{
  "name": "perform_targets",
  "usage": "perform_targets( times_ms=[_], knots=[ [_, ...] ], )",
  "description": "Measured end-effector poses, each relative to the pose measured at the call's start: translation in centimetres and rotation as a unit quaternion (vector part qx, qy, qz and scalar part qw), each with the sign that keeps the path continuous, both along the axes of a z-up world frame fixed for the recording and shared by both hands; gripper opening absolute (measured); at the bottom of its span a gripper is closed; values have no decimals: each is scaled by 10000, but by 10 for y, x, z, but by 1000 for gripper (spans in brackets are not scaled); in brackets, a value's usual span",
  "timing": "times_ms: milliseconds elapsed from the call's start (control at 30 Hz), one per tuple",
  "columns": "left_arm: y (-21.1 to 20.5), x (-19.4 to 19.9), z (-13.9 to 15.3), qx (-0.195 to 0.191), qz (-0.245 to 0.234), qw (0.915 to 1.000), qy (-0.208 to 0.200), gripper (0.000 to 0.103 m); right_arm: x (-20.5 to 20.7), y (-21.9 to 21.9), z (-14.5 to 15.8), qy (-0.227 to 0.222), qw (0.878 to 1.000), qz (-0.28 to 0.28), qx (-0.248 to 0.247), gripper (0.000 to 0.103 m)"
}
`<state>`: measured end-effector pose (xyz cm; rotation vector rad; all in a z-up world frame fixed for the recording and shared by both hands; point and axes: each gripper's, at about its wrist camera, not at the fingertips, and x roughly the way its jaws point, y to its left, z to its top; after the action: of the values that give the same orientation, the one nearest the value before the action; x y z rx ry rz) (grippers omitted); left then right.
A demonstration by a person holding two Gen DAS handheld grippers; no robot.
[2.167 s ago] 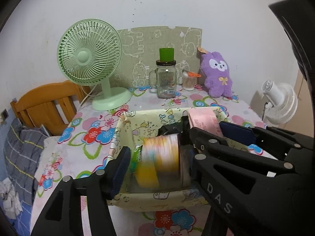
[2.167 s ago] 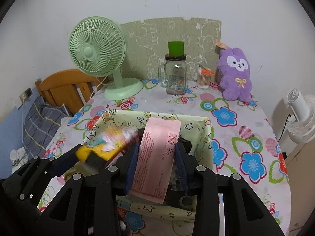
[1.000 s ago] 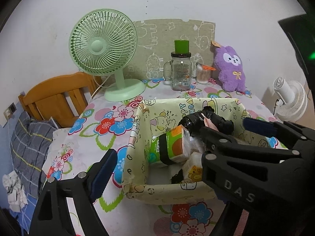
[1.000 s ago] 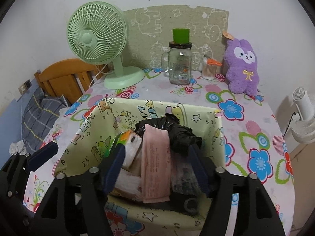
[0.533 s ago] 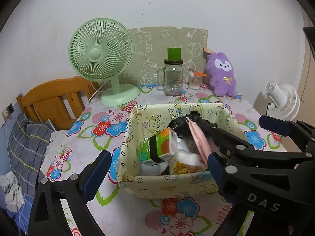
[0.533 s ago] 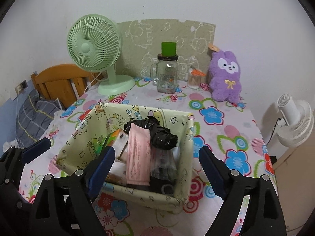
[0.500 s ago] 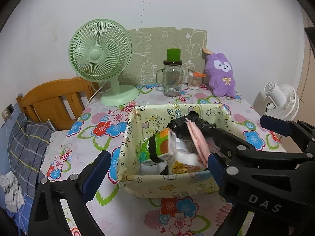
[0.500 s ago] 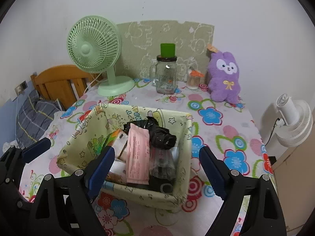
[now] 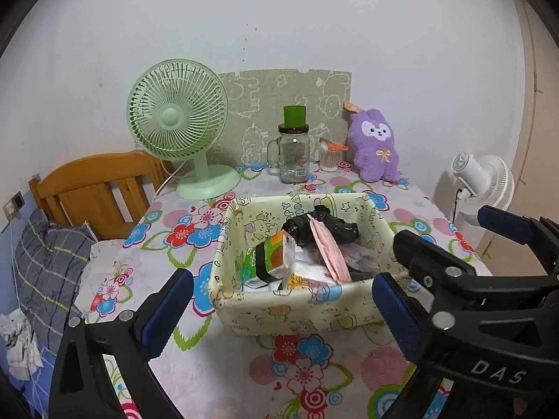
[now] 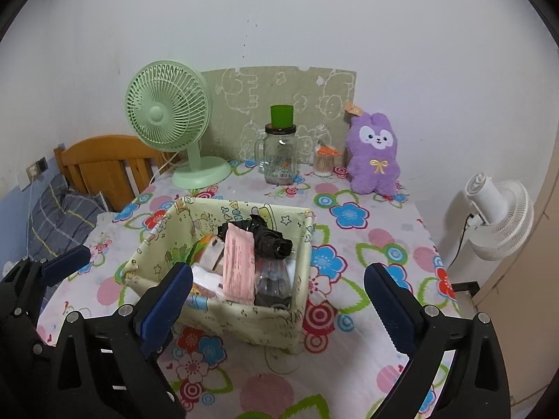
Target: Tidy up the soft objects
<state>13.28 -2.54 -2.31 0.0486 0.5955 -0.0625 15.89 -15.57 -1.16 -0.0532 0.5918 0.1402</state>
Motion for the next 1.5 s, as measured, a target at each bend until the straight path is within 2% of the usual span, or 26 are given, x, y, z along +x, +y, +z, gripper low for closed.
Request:
perform_targets(
  times_ms=[433,833,1033,1500],
  knots=[
    [6,-42,14,-43,-32,9997,-236,103,-47,-14,12,-253,9993,-251,125,102],
    [9,-80,21,33,92,9985,-535,103,-95,-33,20,-657,9961,-588,25,102],
    [13,-91,22,-106,158,9980,-598,103,-110,-41,18,-755,9936,-828,117,103],
    [19,-102,23,-251,155,9974,-653,103,-128,-41,19,-821,9928,-840,255,103]
  ],
)
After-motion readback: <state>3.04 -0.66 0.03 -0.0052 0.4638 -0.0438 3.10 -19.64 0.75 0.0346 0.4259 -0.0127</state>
